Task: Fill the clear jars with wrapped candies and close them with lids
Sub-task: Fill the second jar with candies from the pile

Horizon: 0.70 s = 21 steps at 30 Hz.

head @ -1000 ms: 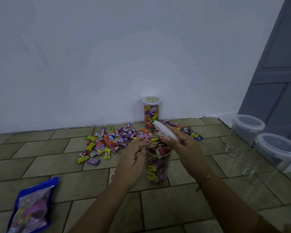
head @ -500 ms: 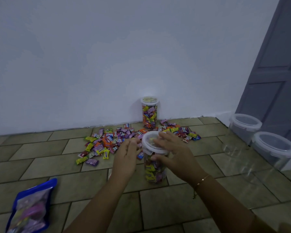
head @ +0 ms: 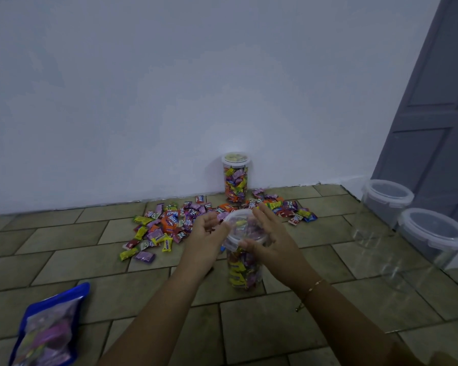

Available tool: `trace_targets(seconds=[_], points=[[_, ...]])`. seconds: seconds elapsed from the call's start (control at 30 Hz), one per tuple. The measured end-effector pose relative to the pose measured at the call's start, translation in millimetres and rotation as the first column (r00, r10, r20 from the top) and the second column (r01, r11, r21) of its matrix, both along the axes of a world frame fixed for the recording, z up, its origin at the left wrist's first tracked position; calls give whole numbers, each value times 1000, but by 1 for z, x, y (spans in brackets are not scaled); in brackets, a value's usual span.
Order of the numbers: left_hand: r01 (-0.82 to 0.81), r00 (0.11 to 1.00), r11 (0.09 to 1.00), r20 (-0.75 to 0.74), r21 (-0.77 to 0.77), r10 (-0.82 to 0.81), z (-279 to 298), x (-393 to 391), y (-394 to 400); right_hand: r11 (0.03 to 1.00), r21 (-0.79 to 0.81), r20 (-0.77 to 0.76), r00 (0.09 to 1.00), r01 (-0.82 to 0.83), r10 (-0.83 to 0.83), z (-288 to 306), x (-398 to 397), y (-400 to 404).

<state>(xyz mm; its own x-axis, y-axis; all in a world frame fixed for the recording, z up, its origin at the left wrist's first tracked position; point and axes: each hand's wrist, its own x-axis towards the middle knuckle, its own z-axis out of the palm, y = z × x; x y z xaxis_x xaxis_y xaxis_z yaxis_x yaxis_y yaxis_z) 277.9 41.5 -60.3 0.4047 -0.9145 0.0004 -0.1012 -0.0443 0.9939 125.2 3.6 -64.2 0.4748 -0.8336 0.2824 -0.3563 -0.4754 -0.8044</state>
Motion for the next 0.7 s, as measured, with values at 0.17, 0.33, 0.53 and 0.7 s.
trace_targets(seconds=[0.17, 0.33, 0.53, 0.7], points=[[141, 988, 989, 69, -44, -138, 2, 1, -2, 995, 98, 93, 995, -37, 28, 4, -1, -1], [199, 977, 979, 78, -37, -196, -3, 2, -8, 984, 166, 147, 988, -63, 38, 6, -3, -7], [225, 969, 973, 113, -57, -218, -9, 0, -11, 969, 233, 199, 979, -84, 37, 2, -2, -13], [213, 973, 973, 112, -84, -204, -11, -3, -11, 950, 290, 245, 969, -114, 42, 3, -2, -17]])
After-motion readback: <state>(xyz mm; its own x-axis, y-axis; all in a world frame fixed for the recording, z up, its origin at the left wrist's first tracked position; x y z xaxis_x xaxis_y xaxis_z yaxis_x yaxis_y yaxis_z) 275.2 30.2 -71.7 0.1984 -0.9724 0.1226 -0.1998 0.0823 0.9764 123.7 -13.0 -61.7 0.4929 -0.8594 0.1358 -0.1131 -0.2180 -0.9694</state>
